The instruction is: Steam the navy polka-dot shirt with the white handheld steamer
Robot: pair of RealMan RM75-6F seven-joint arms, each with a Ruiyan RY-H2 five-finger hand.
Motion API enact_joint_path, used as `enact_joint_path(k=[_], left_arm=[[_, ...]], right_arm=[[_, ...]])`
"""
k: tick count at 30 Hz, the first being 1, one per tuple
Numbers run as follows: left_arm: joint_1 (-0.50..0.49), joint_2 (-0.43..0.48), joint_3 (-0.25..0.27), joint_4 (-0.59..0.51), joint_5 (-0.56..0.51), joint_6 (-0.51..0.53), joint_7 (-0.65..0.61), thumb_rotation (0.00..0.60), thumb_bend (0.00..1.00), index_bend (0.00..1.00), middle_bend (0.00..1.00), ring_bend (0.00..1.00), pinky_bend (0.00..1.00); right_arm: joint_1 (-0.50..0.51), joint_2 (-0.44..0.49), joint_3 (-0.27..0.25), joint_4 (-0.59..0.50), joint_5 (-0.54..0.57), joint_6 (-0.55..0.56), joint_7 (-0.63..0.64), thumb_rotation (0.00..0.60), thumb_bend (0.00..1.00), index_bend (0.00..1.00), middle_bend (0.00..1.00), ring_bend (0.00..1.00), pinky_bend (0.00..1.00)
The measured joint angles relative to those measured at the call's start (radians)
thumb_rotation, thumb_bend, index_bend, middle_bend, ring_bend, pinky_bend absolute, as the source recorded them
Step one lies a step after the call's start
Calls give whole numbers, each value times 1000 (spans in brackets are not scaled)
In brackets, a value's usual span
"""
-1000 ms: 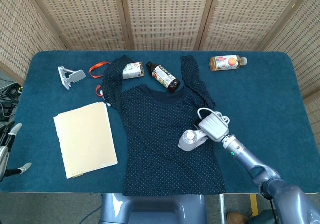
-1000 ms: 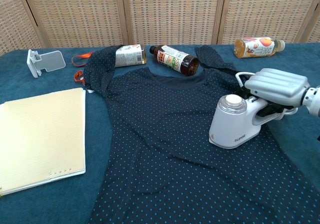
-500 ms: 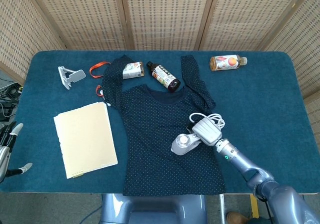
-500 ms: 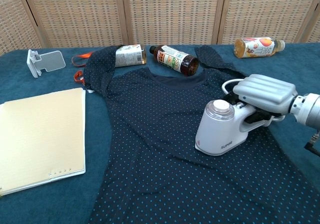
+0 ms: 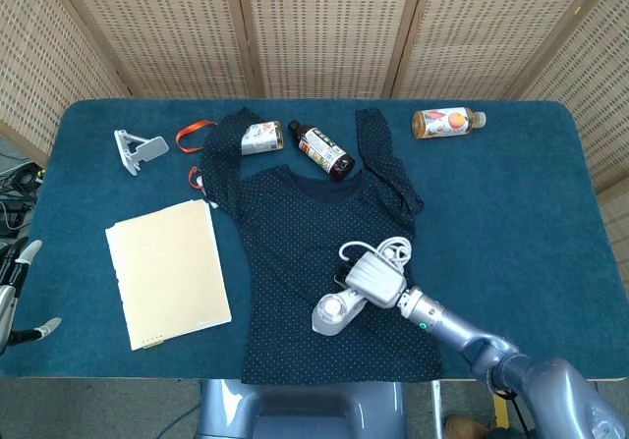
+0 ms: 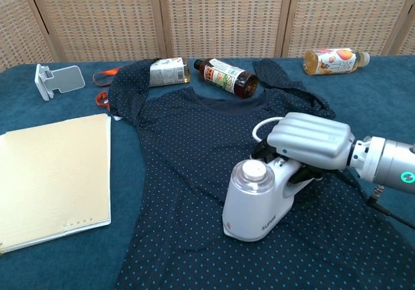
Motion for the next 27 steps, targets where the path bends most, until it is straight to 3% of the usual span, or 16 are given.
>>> enact_joint_path(k=[12,27], left_arm=[[1,0,1,-1,1,1,1,600,0,0,0,0,0],[-1,-4,2,-2,3,1,11,600,0,0,0,0,0]], right_arm=[[21,1,-14,-34,-66,49,-137,600,1000,817,626,645,941],[-8,7,-14,218,-30,26,-56,600,1000,817,626,645,941]])
